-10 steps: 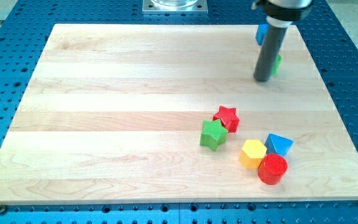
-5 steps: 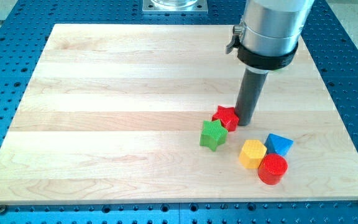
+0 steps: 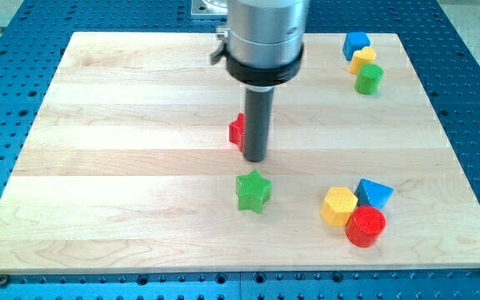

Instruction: Place the red star and blue triangle in a vertical line

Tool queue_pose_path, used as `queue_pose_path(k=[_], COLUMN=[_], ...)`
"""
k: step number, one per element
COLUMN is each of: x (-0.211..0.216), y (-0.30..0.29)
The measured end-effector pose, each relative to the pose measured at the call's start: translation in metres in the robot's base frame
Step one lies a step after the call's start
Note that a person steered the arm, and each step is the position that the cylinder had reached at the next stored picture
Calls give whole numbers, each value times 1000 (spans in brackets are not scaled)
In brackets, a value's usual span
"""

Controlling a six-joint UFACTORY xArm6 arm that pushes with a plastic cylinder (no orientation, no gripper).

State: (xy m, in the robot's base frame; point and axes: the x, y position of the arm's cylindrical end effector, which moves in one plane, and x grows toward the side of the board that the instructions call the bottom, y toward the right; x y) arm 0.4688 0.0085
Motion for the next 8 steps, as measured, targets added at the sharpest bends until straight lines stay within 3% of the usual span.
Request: queue_pose_path(k=[3,4,6,8], x=[-54,-55,-83,-90], y=[-20,20,-11,74])
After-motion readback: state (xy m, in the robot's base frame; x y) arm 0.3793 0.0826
